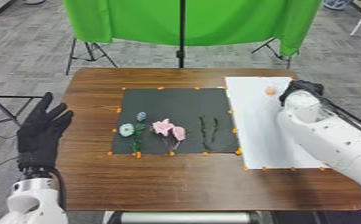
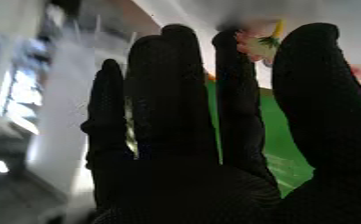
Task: Arrange flowers
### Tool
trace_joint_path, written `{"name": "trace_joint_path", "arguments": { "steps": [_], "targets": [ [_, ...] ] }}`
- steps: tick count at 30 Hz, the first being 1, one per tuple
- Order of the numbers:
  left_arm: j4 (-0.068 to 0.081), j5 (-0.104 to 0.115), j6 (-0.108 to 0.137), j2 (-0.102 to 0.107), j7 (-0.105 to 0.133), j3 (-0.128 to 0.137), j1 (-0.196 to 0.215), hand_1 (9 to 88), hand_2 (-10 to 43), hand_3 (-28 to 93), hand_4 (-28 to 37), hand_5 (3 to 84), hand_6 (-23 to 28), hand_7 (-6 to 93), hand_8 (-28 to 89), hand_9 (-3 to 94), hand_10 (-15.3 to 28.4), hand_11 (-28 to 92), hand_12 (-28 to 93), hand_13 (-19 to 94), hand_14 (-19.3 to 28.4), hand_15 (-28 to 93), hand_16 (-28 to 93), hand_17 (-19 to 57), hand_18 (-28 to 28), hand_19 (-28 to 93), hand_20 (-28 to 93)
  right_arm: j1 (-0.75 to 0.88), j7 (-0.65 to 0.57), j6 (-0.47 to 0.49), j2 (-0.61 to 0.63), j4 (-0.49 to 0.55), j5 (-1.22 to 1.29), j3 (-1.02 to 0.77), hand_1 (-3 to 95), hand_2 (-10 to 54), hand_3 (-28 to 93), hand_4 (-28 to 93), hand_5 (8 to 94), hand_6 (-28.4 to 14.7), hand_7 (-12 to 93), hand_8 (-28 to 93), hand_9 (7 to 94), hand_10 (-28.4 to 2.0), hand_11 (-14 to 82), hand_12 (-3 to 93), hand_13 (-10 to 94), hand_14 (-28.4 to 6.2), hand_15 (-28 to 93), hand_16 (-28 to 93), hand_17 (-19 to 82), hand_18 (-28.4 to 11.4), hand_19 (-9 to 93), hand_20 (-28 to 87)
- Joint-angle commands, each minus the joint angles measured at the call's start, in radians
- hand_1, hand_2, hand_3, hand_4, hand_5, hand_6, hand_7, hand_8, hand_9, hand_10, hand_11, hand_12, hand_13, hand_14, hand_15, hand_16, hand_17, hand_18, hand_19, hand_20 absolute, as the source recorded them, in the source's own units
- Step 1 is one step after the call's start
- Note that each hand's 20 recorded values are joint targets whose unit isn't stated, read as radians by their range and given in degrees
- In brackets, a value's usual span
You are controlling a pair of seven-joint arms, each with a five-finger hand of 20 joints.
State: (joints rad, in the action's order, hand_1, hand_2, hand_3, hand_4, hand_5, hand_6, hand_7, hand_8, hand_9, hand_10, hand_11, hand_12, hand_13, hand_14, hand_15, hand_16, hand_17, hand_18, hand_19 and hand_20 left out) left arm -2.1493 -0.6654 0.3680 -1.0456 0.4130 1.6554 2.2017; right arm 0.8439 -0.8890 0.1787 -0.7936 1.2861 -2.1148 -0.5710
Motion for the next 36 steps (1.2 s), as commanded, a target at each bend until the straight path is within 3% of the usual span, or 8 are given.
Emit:
{"name": "trace_joint_path", "arguments": {
  "steps": [1,4,7,11,15,22,24,36],
  "targets": [
    [0.002,-0.004,-0.005,-0.005,-0.009,-0.005,-0.001,22.1,6.8,83,-28.3,34.0,6.8,7.8,-8,31.9,18.6,24,10,20,26.1,55,-11,-10.3,25.4,52,6,0.002,0.056,-0.081,0.017,-0.007,-0.175,0.125,40.1,-9.5,74,-28,66.6,7.6,18,-15,69.8,-9.7,23.4,15.1,65,-7.3,74,15,19,-20.8,74,33],
    [0.001,-0.002,-0.005,-0.003,-0.004,-0.007,0.004,22.1,6.9,82,-28.3,34.1,6.8,7.7,-8,31.9,18.6,24,10,20,26.0,55,-11,-10.3,25.4,52,6,0.008,0.079,-0.168,0.033,-0.008,-0.213,0.158,48.2,-9.5,63,-28,75.7,7.4,17,-7,77.9,-7.2,20.6,19.8,69,-5.6,73,18,22,-20.0,76,33],
    [-0.002,0.003,-0.001,-0.002,0.003,-0.004,0.011,22.1,6.9,83,-28.2,34.0,6.8,7.7,-8,31.9,18.6,24,10,20,26.0,55,-11,-10.3,25.5,52,6,0.012,0.078,-0.235,0.043,-0.004,-0.227,0.175,54.1,-9.5,60,-28,84.7,7.9,16,-4,87.5,-4.7,12.9,28.4,73,-3.8,73,19,24,-18.4,79,32],
    [-0.007,0.002,0.003,0.002,0.005,0.007,0.020,22.1,6.9,82,-28.3,34.1,6.8,7.7,-8,31.8,18.5,24,10,20,26.0,56,-11,-10.3,25.5,52,6,0.025,0.069,-0.368,0.060,0.043,-0.211,0.168,55.2,-9.5,61,-28,87.1,7.5,16,-2,91.8,-3.6,11.9,30.5,76,-2.8,74,20,26,-17.6,81,32],
    [-0.009,0.001,0.001,-0.008,0.000,0.012,0.027,22.1,6.9,82,-28.3,34.1,6.8,7.8,-8,31.9,18.6,24,10,20,26.0,55,-11,-10.3,25.4,52,6,0.026,0.105,-0.475,0.067,0.128,-0.218,0.164,54.6,-9.5,63,-28,87.5,6.9,16,-2,92.4,-3.8,11.4,31.4,76,-2.8,75,21,26,-17.4,81,32],
    [-0.009,-0.008,-0.007,-0.011,-0.015,0.014,0.027,22.1,6.9,83,-28.3,34.2,6.9,7.8,-8,31.9,18.6,24,10,20,25.9,55,-11,-10.3,25.4,52,6,0.008,0.299,-0.497,0.064,0.297,-0.194,0.247,52.0,-9.5,67,-28,87.5,6.1,15,-1,92.0,-4.1,12.4,33.6,74,-3.3,76,22,24,-16.9,81,32],
    [-0.007,-0.012,-0.009,-0.015,-0.020,0.014,0.024,22.1,6.8,83,-28.3,34.2,6.9,7.8,-8,31.9,18.6,24,10,20,25.9,55,-11,-10.4,25.4,52,6,0.002,0.336,-0.456,0.037,0.321,-0.191,0.260,51.7,-9.5,67,-28,87.5,6.3,15,-1,91.2,-4.7,14.3,34.5,73,-3.5,77,22,23,-16.9,81,32],
    [-0.001,-0.029,-0.024,-0.020,-0.043,0.014,0.003,22.1,6.8,83,-28.3,34.2,6.8,7.9,-8,31.9,18.6,24,10,20,26.0,55,-11,-10.3,25.4,52,6,0.038,0.411,-0.359,-0.025,0.342,-0.250,0.260,49.0,-9.5,69,-28,85.9,7.2,16,-2,86.1,-5.6,18.8,33.5,69,-4.3,76,21,20,-17.0,78,33]
  ]
}}
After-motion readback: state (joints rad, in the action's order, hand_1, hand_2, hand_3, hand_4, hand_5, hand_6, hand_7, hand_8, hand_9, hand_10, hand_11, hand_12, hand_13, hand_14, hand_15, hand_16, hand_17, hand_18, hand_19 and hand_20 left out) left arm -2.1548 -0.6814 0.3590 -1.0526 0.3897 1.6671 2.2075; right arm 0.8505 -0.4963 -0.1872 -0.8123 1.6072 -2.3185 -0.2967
